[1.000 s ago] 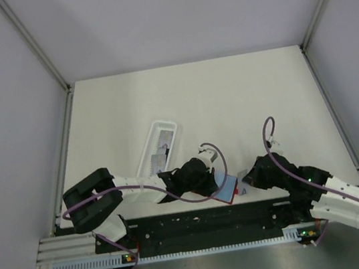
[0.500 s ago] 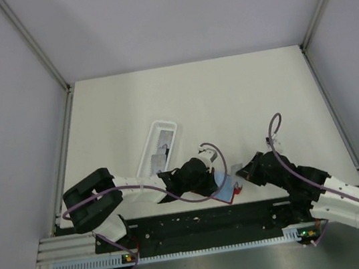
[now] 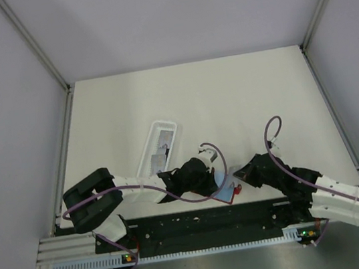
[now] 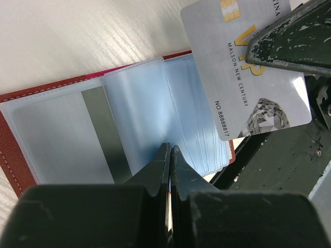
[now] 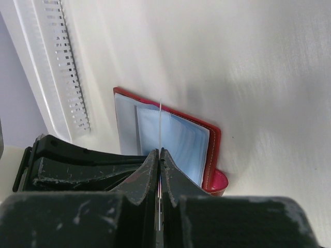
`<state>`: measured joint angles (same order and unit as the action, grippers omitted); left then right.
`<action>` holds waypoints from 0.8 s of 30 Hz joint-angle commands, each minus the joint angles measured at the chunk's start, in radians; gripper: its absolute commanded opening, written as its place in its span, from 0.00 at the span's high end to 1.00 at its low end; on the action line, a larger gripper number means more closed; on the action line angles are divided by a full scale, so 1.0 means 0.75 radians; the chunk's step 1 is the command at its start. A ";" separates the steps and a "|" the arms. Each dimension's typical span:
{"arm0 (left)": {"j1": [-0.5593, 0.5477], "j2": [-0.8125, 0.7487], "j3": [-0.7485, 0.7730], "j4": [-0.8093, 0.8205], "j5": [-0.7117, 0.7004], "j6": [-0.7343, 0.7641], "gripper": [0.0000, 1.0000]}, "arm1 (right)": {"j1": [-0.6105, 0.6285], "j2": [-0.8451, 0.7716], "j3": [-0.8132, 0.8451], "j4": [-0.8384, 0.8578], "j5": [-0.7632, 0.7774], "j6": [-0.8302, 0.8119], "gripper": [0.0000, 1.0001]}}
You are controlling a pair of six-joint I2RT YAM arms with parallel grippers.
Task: Put the credit cards into the card holder
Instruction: Insert the credit card into the card holder.
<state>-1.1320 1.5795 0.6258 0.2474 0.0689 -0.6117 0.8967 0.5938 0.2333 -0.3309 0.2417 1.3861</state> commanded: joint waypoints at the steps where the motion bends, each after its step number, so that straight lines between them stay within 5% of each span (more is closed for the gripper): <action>1: 0.004 0.017 -0.027 -0.037 0.012 0.002 1.00 | 0.015 0.028 -0.027 0.114 0.005 0.074 1.00; 10: 0.004 0.019 -0.031 -0.029 0.021 0.002 1.00 | 0.013 0.186 -0.082 0.296 -0.083 0.081 1.00; 24: 0.006 0.013 -0.031 -0.039 0.019 0.006 1.00 | 0.015 0.194 -0.115 0.284 -0.120 0.052 1.00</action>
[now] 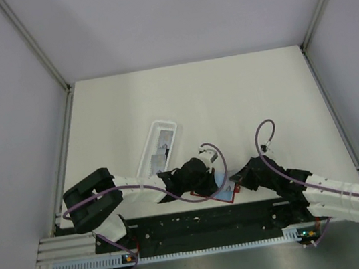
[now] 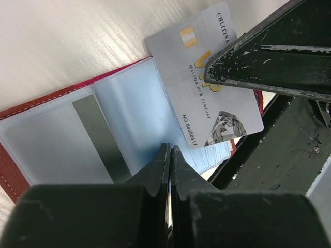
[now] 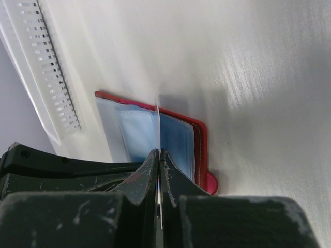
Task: Put the credit cards into the card holder
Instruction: Insert the credit card into the card holder.
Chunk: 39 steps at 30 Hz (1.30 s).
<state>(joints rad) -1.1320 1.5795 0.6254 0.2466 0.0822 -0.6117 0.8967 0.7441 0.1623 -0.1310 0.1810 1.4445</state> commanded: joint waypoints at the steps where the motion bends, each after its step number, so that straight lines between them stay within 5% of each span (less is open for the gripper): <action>1: 0.004 0.009 -0.028 -0.036 0.001 0.004 1.00 | 0.015 -0.004 -0.022 0.013 -0.043 -0.042 1.00; 18: 0.004 0.009 -0.026 -0.053 -0.007 0.004 1.00 | 0.013 0.014 0.019 -0.093 -0.088 -0.345 1.00; 39: 0.004 -0.010 0.017 -0.085 0.003 0.010 1.00 | 0.013 -0.158 -0.126 0.164 -0.127 -0.556 1.00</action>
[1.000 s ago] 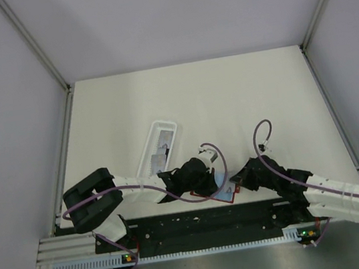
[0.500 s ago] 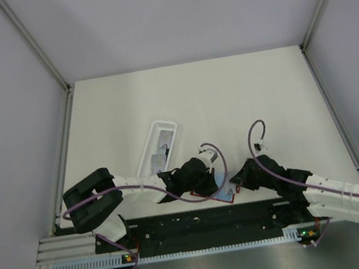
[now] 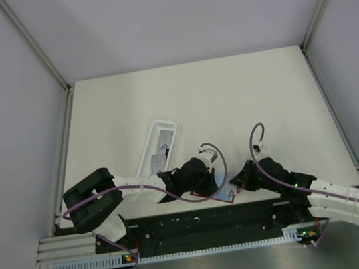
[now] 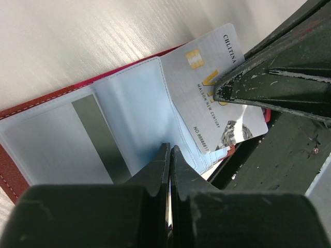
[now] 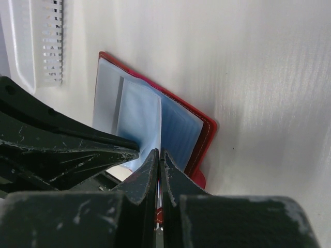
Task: Put the credit cards into the card holder
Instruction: Insert the credit card into the card holder.
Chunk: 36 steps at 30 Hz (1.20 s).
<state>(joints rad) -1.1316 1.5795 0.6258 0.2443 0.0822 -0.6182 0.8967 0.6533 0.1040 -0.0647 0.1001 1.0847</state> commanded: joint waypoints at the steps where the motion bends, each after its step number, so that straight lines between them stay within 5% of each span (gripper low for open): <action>1: 0.004 -0.012 0.023 -0.088 0.005 0.018 1.00 | 0.013 -0.043 -0.059 0.074 -0.027 -0.078 1.00; 36: 0.004 -0.318 0.127 -0.223 0.009 0.063 1.00 | 0.013 0.055 -0.006 0.268 -0.127 -0.133 1.00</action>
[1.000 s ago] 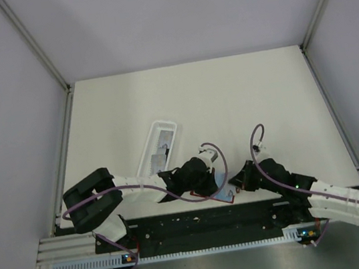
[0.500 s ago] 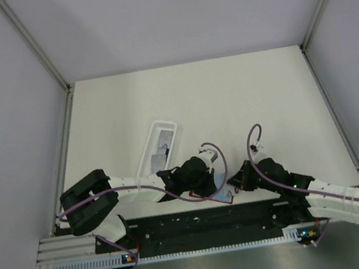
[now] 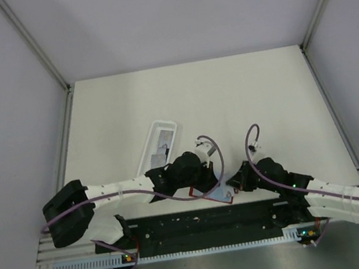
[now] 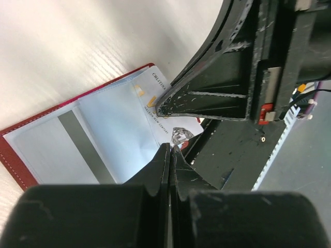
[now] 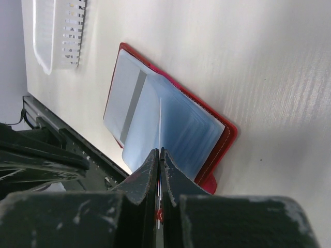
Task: Put the credit cards into the card holder
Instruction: Insert the credit card into the card holder.
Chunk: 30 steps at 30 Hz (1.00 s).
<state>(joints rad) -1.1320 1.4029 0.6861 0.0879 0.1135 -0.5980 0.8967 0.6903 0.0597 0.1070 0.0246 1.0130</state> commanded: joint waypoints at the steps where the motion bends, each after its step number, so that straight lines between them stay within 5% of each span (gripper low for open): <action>1: 0.004 -0.099 0.047 -0.025 -0.041 0.038 1.00 | 0.013 0.006 0.063 0.035 -0.029 -0.040 1.00; 14: 0.006 -0.185 0.014 -0.074 -0.100 0.043 1.00 | 0.015 0.039 0.151 0.029 -0.074 -0.056 1.00; 30: 0.022 -0.291 -0.052 -0.111 -0.200 0.036 1.00 | 0.017 0.384 0.241 0.309 -0.164 -0.068 1.00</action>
<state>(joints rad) -1.1278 1.2293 0.6598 -0.0090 0.0021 -0.5766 0.8967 0.9432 0.1757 0.2291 -0.0708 0.9859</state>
